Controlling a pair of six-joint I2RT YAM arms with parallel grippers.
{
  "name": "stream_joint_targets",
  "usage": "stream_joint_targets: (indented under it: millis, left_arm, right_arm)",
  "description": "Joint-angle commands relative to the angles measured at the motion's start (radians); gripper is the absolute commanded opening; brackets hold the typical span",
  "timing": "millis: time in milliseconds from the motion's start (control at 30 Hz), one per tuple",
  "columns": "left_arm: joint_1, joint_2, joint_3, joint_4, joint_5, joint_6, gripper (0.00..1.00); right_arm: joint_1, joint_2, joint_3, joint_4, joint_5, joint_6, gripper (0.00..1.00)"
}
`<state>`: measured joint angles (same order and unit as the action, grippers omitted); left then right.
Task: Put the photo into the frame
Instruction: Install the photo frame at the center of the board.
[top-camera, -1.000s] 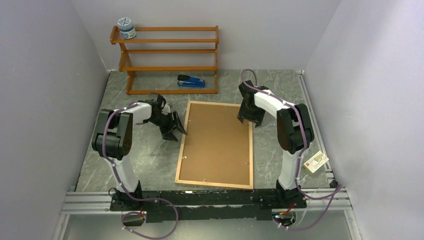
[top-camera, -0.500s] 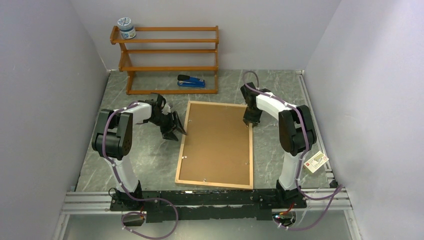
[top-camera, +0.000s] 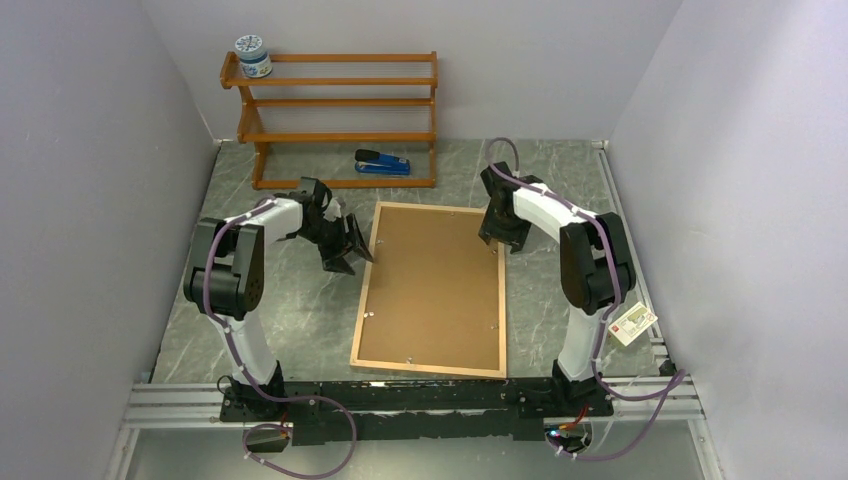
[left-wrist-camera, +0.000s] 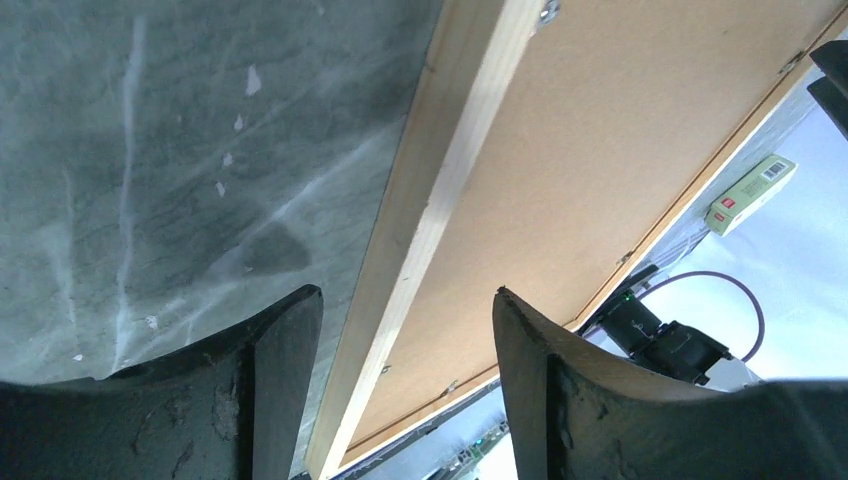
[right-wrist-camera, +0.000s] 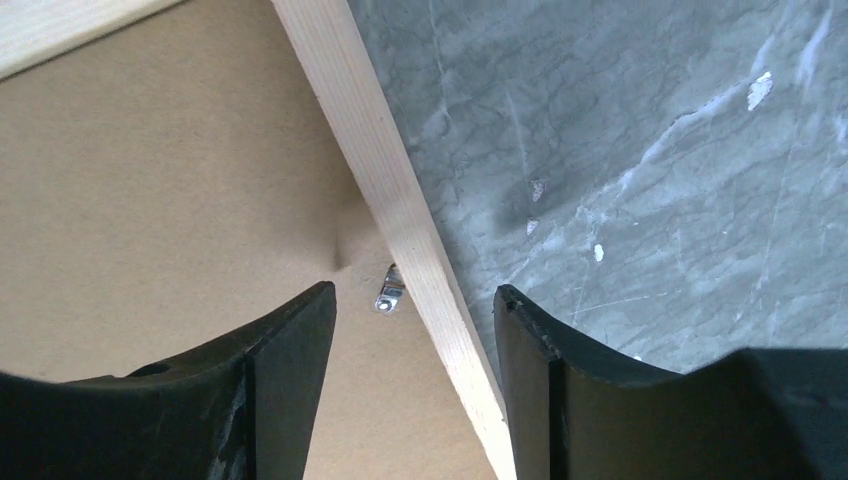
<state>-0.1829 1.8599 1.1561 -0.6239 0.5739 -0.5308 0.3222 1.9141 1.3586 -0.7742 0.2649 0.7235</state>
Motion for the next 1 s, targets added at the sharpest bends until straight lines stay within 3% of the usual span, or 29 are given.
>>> stream_joint_targets:
  millis: [0, 200, 333, 667, 967]
  left_arm:
    - [0.001, -0.046, 0.057, -0.044, -0.033, 0.043, 0.7]
    - [0.022, -0.147, 0.065, -0.083, -0.124, 0.055, 0.74]
    - [0.032, -0.276, 0.029, -0.105, -0.246, 0.029, 0.75]
    - [0.047, -0.665, -0.138, -0.173, -0.543, -0.112, 0.74]
    - [0.048, -0.912, -0.216, -0.241, -0.648, -0.204, 0.75]
  right_arm:
    - [0.0, -0.085, 0.071, -0.039, 0.039, 0.012, 0.63]
    - [0.02, -0.119, 0.092, -0.064, -0.003, 0.014, 0.64]
    - [0.132, -0.1, 0.156, -0.067, -0.039, 0.03, 0.61]
    - [0.515, 0.193, 0.539, -0.122, -0.003, 0.097, 0.58]
    - [0.66, 0.461, 0.848, -0.205, 0.069, 0.083, 0.58]
